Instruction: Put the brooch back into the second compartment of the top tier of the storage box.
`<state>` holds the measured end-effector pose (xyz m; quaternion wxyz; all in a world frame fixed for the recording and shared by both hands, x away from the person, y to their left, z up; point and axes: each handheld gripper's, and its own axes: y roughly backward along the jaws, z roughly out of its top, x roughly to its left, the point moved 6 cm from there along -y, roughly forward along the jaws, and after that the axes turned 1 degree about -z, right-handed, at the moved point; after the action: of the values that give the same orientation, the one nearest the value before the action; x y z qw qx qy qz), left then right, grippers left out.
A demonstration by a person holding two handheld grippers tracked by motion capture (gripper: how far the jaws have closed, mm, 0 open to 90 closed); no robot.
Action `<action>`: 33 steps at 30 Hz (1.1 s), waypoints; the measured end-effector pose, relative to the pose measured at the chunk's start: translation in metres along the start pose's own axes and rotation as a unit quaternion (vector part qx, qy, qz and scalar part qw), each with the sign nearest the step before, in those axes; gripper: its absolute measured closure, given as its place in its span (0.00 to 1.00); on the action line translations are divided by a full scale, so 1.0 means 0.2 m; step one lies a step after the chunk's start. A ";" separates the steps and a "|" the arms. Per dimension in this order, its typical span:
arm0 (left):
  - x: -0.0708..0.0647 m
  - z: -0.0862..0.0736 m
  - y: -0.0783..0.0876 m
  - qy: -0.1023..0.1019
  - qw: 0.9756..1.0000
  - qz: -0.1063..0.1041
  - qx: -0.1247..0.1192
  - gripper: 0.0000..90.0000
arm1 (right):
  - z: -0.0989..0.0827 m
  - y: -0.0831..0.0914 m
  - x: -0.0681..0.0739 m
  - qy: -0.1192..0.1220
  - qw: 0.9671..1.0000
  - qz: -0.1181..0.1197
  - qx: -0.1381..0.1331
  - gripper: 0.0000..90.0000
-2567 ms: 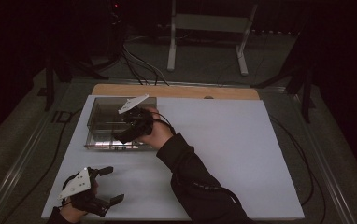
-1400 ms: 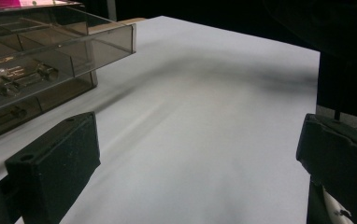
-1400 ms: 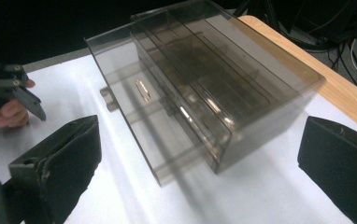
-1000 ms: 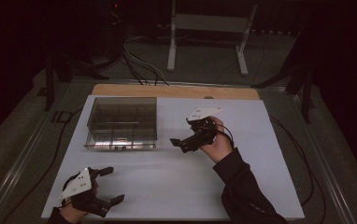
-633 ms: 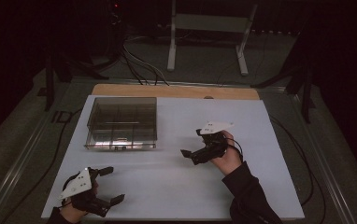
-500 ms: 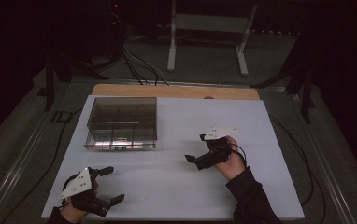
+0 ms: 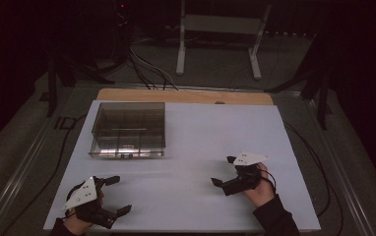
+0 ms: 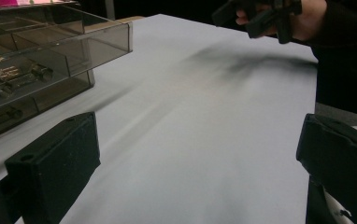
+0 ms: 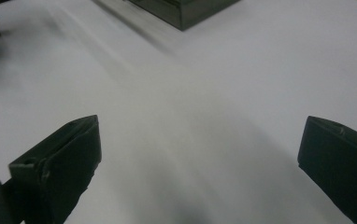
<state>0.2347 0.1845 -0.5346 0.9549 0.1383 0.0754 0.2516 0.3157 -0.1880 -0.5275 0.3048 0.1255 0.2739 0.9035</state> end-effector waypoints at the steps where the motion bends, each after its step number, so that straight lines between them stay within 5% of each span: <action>1: 0.00 0.00 0.00 0.001 1.000 0.000 -0.002 0.01 | -0.02 0.01 0.00 -0.002 1.000 -0.003 0.002 0.00; 14: 0.00 0.00 0.00 -0.001 1.000 -0.001 0.003 0.01 | -0.27 0.17 -0.02 -0.031 0.999 -0.025 0.016 0.00; 33: 0.00 0.00 0.00 -0.001 1.000 0.000 0.001 0.01 | -0.46 0.35 -0.13 -0.077 0.993 -0.089 0.006 0.00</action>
<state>0.2349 0.1843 -0.5351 0.9548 0.1401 0.0744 0.2514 0.2657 -0.2892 -0.5632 0.4036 0.1720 0.2651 0.8586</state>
